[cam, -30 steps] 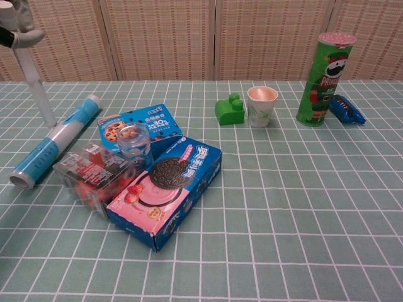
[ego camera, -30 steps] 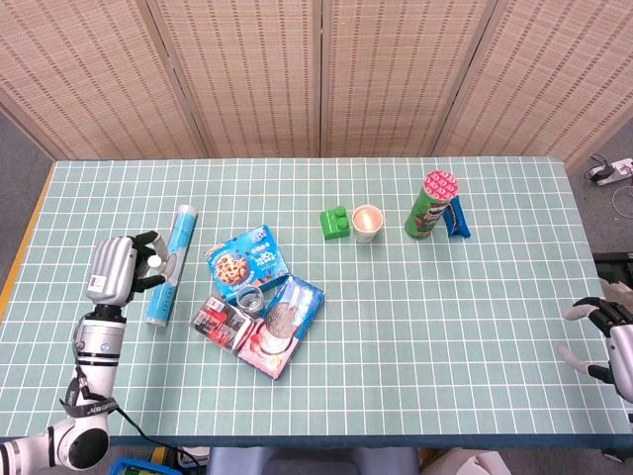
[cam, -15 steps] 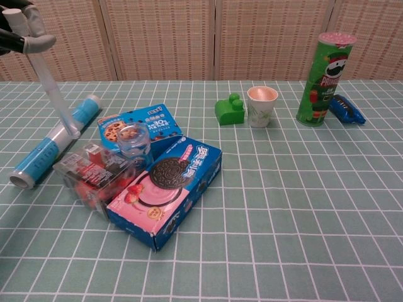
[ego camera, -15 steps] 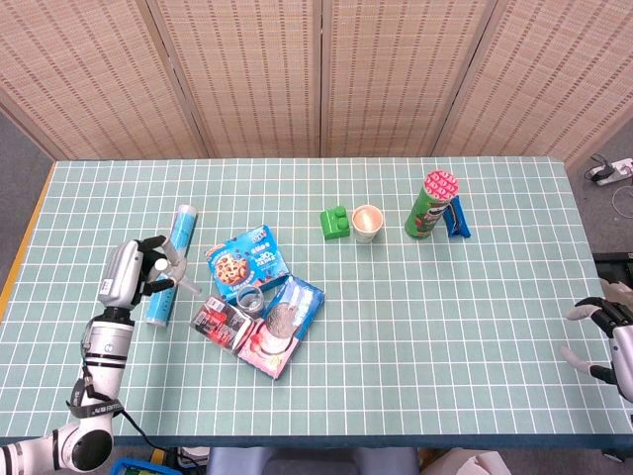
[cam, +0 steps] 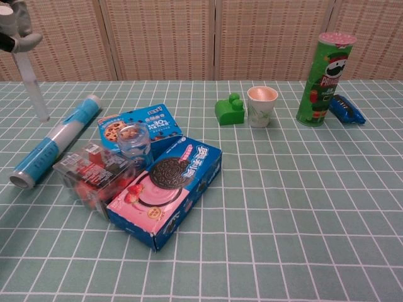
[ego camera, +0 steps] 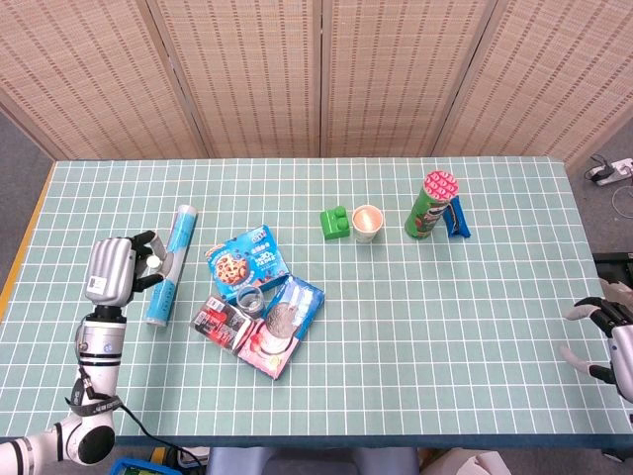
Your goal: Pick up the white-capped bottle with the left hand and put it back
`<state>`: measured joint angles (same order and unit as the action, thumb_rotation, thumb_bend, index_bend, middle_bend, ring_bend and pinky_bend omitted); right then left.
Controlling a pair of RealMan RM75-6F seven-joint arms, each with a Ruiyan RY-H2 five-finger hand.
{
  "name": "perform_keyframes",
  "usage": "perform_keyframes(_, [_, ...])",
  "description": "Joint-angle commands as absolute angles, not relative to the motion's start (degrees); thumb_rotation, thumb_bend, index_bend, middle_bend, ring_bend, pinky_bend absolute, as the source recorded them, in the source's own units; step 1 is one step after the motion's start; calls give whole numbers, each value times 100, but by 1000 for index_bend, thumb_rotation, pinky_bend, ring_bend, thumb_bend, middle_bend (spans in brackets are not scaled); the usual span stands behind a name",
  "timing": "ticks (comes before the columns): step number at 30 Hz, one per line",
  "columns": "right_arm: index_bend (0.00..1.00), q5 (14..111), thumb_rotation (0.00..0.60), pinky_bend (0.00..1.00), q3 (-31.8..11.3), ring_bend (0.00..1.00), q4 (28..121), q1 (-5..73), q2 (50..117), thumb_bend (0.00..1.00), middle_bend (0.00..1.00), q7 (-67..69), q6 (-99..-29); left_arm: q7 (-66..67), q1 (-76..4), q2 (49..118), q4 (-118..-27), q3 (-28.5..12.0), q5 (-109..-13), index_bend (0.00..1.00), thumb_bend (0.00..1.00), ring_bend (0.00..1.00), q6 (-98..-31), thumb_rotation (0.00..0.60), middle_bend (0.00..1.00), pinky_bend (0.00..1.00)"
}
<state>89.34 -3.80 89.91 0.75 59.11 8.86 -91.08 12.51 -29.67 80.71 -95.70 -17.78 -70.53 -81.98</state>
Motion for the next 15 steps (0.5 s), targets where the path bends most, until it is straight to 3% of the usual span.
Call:
perform_keyframes(1, [437,8935,600,585,-379,345,8989,73,5910,99,372,892,-9111,1078,-2963,8221,-9553,-1757,-7032,853,395,949,-8251,600,1000,1000])
perform_keyframes(9, [437,8937,600,585,-382,345,8985,64,5900,98,372,925,-9130,-356,-2775,7487,-10706,-2324,-5920,853,395,949,-7331,600,1000,1000])
perform_keyframes(15, [437,8940,600,585,-377,345,8988,68,5904,99,372,910,-9117,240,-2813,7571,-10450,-2198,-6145,853,395,949,-7683,600,1000,1000])
